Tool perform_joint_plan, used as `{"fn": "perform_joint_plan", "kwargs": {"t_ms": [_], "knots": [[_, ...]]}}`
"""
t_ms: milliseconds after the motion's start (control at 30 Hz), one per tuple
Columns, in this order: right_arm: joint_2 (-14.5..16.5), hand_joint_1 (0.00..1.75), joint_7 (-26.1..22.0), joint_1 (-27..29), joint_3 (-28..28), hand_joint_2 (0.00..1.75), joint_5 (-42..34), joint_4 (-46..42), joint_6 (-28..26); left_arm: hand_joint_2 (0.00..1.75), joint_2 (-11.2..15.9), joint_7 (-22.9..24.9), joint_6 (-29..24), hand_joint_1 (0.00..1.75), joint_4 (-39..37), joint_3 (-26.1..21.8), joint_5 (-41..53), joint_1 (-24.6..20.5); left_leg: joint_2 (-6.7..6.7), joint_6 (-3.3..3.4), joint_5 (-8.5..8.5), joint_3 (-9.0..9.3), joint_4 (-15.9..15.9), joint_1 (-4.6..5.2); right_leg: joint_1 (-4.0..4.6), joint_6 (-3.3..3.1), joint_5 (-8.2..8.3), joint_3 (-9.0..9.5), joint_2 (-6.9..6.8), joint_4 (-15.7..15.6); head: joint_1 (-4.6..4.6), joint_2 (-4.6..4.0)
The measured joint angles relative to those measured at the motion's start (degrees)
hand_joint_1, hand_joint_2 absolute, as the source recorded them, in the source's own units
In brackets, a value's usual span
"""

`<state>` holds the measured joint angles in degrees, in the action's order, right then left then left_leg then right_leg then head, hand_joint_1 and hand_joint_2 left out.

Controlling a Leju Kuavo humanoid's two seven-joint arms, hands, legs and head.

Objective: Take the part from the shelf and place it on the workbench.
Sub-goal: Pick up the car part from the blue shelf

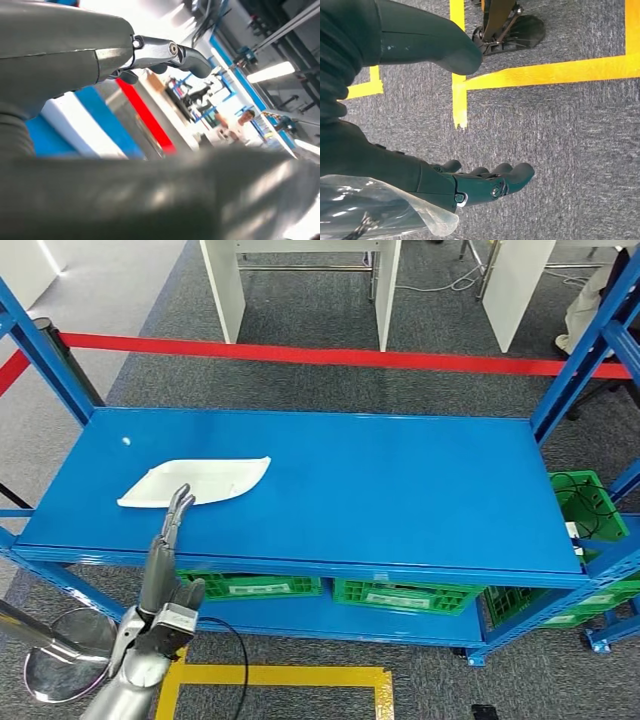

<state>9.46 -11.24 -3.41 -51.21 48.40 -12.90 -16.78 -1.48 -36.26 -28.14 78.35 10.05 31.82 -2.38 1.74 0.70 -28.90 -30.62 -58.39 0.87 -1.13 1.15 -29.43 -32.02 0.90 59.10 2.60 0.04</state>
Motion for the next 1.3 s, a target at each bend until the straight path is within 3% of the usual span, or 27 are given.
{"fn": "perform_joint_plan", "kwargs": {"t_ms": [267,467,967,1300], "knots": [[0.00,0.00,0.41,-0.10,0.58,1.75,1.54,0.01,0.48,1.75,4.18,5.09,-8.58,0.00,-6.45,0.02,12.39,-4.66,0.00,0.00,0.01,0.00,0.00,0.00,0.00,0.00,0.00,-0.01,0.01,0.01,0.00,0.00],[0.00,0.00,0.44,-0.14,0.75,1.75,1.86,0.03,0.51,1.75,5.68,5.82,-9.20,0.00,-8.83,0.04,14.06,-6.02,0.00,0.00,0.01,-0.01,0.00,0.00,0.00,0.00,0.00,-0.01,0.01,0.01,0.00,0.00],[0.00,0.00,0.44,-0.27,0.96,1.75,3.37,0.25,1.40,1.75,11.05,13.62,-11.28,0.00,-16.81,0.96,27.07,-11.42,-0.01,-0.01,0.03,-0.01,0.00,-0.01,0.01,-0.02,0.01,-0.02,0.02,0.03,0.00,0.00],[0.00,0.00,0.63,-0.33,0.96,1.75,4.30,0.31,1.67,1.75,12.05,15.31,-9.66,0.00,-21.95,1.75,28.90,-15.05,-0.01,-0.01,0.03,-0.02,-0.03,0.00,0.01,-0.01,0.02,-0.01,0.02,0.02,-0.01,0.00]]}}
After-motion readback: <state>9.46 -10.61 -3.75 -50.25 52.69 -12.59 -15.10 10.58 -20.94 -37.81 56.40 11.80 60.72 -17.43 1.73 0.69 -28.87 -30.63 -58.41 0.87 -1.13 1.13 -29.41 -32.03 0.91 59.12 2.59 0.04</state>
